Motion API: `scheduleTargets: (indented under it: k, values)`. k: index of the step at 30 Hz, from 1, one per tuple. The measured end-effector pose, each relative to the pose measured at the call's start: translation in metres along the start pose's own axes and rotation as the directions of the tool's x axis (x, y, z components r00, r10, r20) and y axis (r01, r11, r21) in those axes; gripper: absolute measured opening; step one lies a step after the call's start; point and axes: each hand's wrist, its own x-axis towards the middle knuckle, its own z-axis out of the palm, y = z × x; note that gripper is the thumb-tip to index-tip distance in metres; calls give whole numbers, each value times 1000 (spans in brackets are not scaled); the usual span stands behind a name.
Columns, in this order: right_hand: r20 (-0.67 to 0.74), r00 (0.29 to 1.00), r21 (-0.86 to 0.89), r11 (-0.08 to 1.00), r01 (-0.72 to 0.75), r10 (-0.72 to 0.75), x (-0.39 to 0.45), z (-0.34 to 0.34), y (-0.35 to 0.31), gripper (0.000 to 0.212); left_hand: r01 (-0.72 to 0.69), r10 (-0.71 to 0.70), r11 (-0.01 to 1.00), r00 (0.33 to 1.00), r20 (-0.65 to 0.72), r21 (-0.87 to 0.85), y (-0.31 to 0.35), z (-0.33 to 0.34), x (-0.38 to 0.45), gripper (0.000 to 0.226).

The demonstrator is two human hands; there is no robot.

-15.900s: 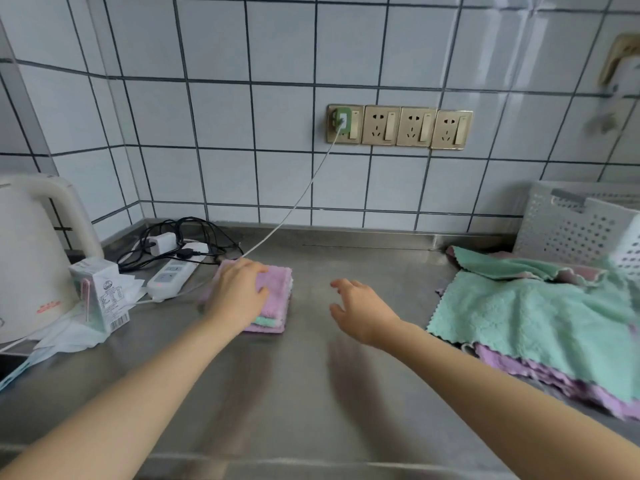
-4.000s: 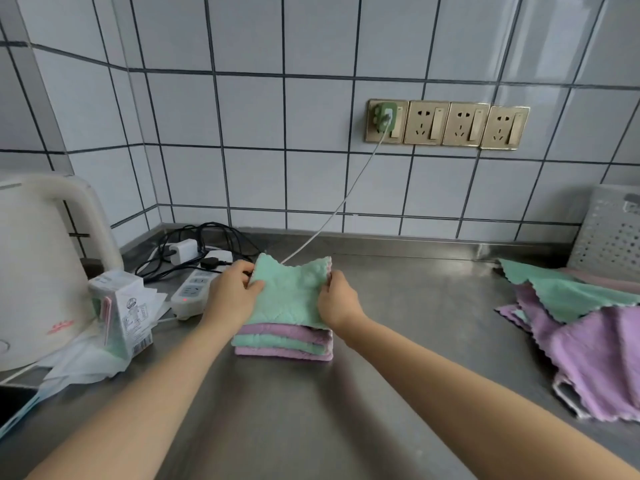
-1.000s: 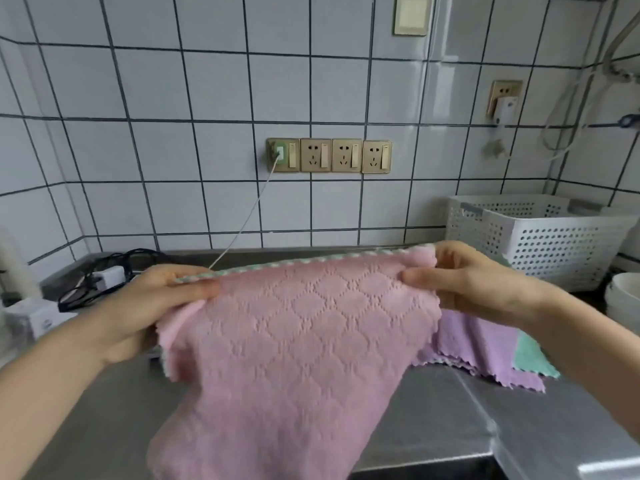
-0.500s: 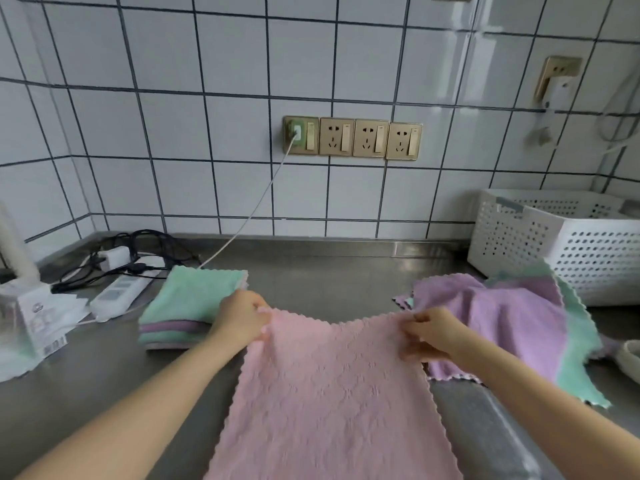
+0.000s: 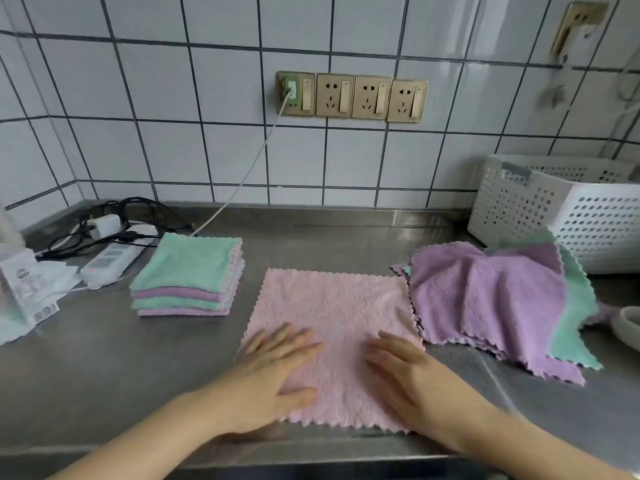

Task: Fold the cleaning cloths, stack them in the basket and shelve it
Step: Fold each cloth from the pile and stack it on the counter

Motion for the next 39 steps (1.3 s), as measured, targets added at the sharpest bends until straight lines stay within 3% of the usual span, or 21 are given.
scheduleTargets:
  k: [4, 8, 10, 12, 13, 14, 16, 18, 20, 22, 24, 26, 28, 29, 31, 32, 34, 36, 37, 39]
  values:
    - [131, 991, -82, 996, 37, -26, -15, 2, -11, 75, 12, -18, 989, 999, 43, 148, 6, -1, -21, 95]
    - [192, 981, -156, 985, 69, -38, -12, 0, -13, 81, 75, -77, 983, 997, 5, 169, 7, 1, -24, 101]
    - [147, 983, -201, 970, 138, -110, -13, -2, -12, 69, 37, -1, 970, 989, -150, 240, 11, -2, -29, 85]
    - [85, 987, -199, 968, 151, -136, -15, -6, -14, 43, -41, 116, 964, 955, -274, 264, 7, -4, -37, 51]
    - [96, 985, -201, 967, 158, -141, -17, -9, -16, 43, -65, 148, 964, 935, -322, 256, 2, -2, -44, 34]
    - [118, 982, -211, 962, 172, -149, -19, -10, -16, 57, -48, 128, 972, 930, -344, 232, -5, -3, -49, 34]
    - [203, 977, -220, 970, 106, -61, -24, -13, -14, 78, -11, 78, 983, 929, -361, 183, -20, -2, -56, 60]
    - [190, 982, -226, 973, 54, -10, -24, -14, -13, 78, -15, 82, 987, 903, -423, 160, -30, -1, -63, 68]
    - [171, 985, -179, 983, 50, -19, -19, -13, -10, 76, -27, 96, 987, 890, -446, 159, -32, -1, -70, 59]
    - [191, 981, -96, 994, 50, -31, -19, -16, -5, 73, -34, 90, 990, 906, -413, 140, -33, 0, -80, 34]
    - [187, 981, -24, 998, 62, -57, -23, -21, 4, 63, -12, 36, 998, 931, -363, 69, -36, 1, -90, 24]
    - [127, 991, 47, 998, 44, -49, -28, -26, 7, 39, 51, -89, 992, 933, -350, -116, -35, -4, -101, 20]
    - [64, 997, 92, 995, -50, 44, -33, -39, 7, 12, 80, -203, 940, 913, -354, -332, -29, -17, -109, 10]
    - [79, 992, 148, 983, -105, 94, -34, -48, 3, 10, 58, -224, 901, 911, -347, -430, -25, -25, -113, 8]
    - [179, 968, 372, 898, -234, 178, -35, -66, 3, 25, 13, -262, 760, 921, -288, -650, -18, -41, -114, 18]
    - [225, 949, 513, 801, -309, 222, -35, -74, 3, 25, 4, -289, 676, 921, -260, -737, -16, -46, -112, 16]
    - [280, 915, 753, 524, -398, 292, -27, -77, 9, 26, 19, -380, 568, 893, -242, -823, -16, -51, -101, 12]
    - [273, 881, 869, 294, -398, 387, -13, -71, 15, 21, 75, -489, 486, 849, -200, -871, -23, -49, -82, 11]
    - [254, 863, 885, 256, -390, 437, -3, -68, 15, 14, 122, -535, 465, 828, -169, -877, -27, -47, -72, 10]
    - [201, 828, 854, 320, -410, 524, 19, -57, 17, 12, 212, -609, 493, 776, -161, -844, -36, -40, -54, 25]
